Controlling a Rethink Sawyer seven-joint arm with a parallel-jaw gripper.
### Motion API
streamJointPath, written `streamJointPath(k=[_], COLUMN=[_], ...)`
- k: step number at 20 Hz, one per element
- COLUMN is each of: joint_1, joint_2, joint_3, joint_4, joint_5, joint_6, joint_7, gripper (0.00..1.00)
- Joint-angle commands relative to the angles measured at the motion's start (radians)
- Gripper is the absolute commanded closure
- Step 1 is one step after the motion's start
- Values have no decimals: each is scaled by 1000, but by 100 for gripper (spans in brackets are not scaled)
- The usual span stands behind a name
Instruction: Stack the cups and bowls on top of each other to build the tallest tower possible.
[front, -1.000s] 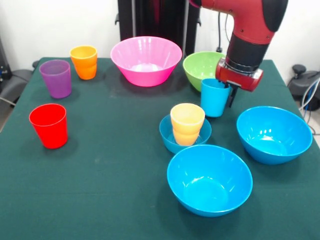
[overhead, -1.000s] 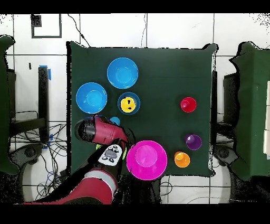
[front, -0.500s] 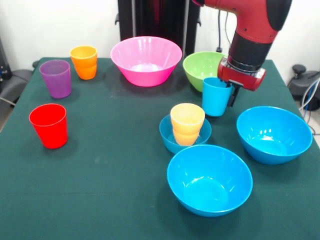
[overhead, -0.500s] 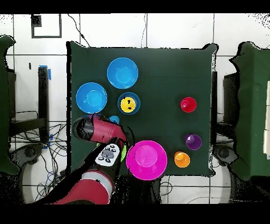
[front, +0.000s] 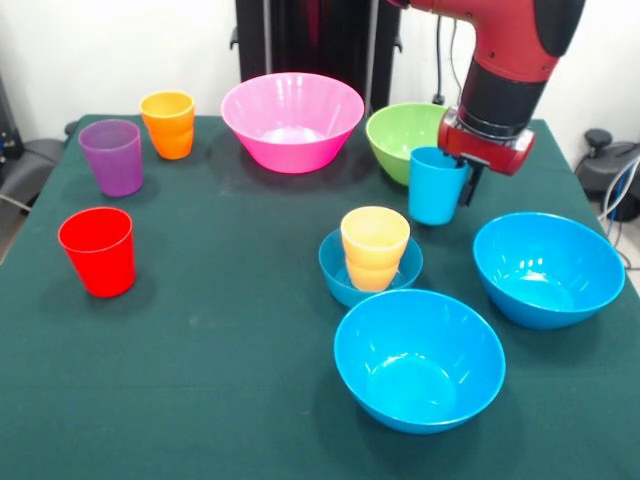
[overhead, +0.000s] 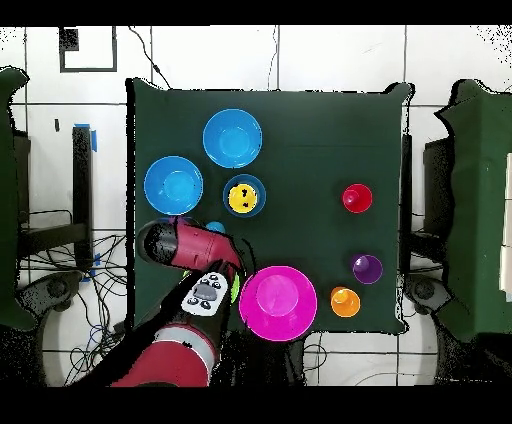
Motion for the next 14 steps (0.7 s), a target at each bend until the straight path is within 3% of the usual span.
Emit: streamJointPath(k=[1,7,14], joint_1=[-48,-52,-101], joint_2=[-52,-68,-35], joint_3=[143,164,241], joint_4=[-26,-19,44], joint_5=[64,90,140], joint_6=[237,296,199], joint_7=[203,212,165], gripper=[100,100,100])
